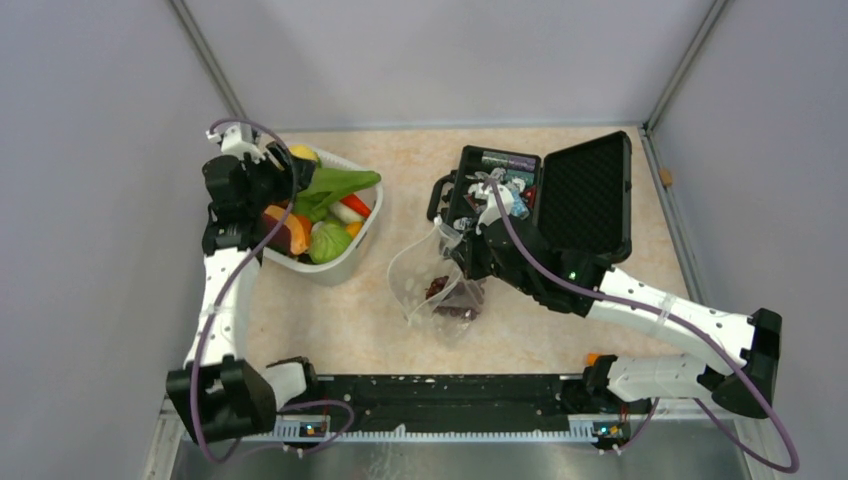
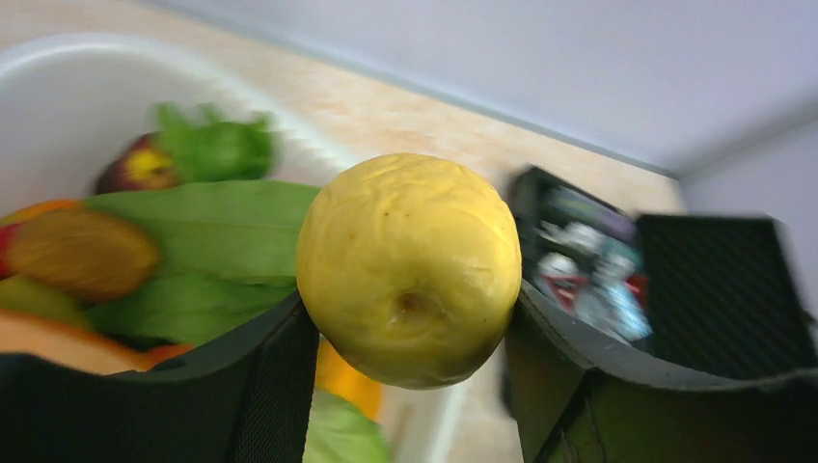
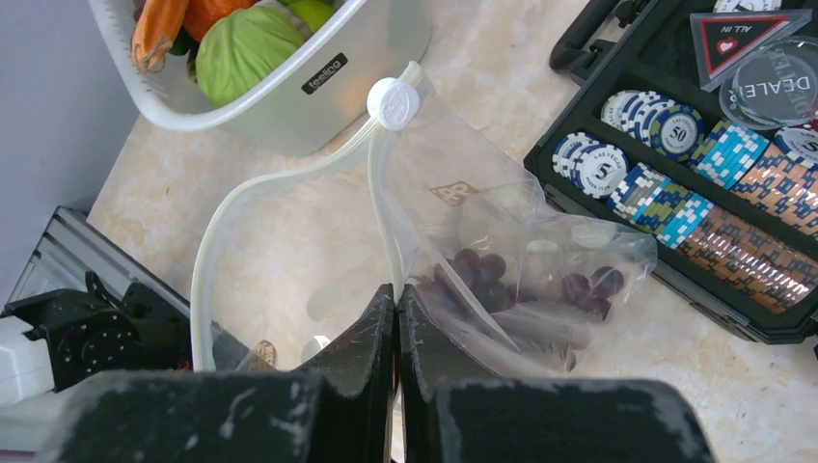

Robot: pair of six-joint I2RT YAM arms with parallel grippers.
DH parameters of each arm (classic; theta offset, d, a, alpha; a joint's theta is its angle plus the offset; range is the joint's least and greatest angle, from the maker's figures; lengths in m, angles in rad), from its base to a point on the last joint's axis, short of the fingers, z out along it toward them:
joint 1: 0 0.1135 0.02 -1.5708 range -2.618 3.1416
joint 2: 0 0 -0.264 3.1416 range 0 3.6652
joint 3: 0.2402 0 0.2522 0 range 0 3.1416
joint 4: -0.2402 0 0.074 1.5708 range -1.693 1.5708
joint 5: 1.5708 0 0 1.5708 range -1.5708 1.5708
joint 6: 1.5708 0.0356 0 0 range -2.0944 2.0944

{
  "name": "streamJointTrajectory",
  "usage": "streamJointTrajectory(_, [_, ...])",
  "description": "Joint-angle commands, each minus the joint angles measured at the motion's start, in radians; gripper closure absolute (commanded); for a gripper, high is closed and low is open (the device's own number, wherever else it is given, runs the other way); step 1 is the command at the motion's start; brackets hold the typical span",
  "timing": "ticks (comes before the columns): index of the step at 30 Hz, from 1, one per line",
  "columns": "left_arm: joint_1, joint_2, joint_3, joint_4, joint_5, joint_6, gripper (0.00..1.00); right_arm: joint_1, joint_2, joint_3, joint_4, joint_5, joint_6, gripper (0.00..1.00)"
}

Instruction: Place the food in the zip-top bag and seal the zipper

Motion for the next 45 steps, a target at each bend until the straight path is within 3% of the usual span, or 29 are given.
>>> streamJointTrajectory(1, [-0.043,-0.166,-0.016,0.031,0.422,-0.073,0.77,0.012,-0.019,-0.014,0.083,0.021,0.003,0.99])
streamJointTrajectory(6, [-0.154,-0.328,-0.104,0.050,0.586,-0.118,0.77,0.011,-0.006,-0.010,0.098,0.014,0.018,0.99])
streamJointTrajectory(13, [-0.347,-0.468,-0.214,0.054,0.656,-0.166,0.78,0.012,-0.001,-0.012,0.111,0.038,0.033,0.99])
streamJointTrajectory(20, [-0.436,-0.475,-0.234,-0.034,0.714,-0.089,0.77,0.012,-0.002,-0.009,0.121,0.038,0.040,0.99])
streamJointTrajectory(25, [-0.520,-0.442,-0.200,-0.152,0.556,0.014,0.80,0.012,-0.010,-0.018,0.135,0.027,0.053,0.99])
streamJointTrajectory(39, [-0.868,-0.303,-0.175,-0.191,-0.071,0.145,0.76,0.011,-0.074,-0.027,0.204,-0.053,0.093,0.99])
streamJointTrajectory(43, [-0.925,-0.285,-0.177,-0.172,-0.204,0.165,0.74,0.011,-0.088,-0.029,0.205,-0.058,0.102,0.98])
streamJointTrajectory(45, [-0.943,-0.282,-0.173,-0.162,-0.257,0.172,0.68,0.011,-0.096,-0.034,0.207,-0.057,0.105,0.98])
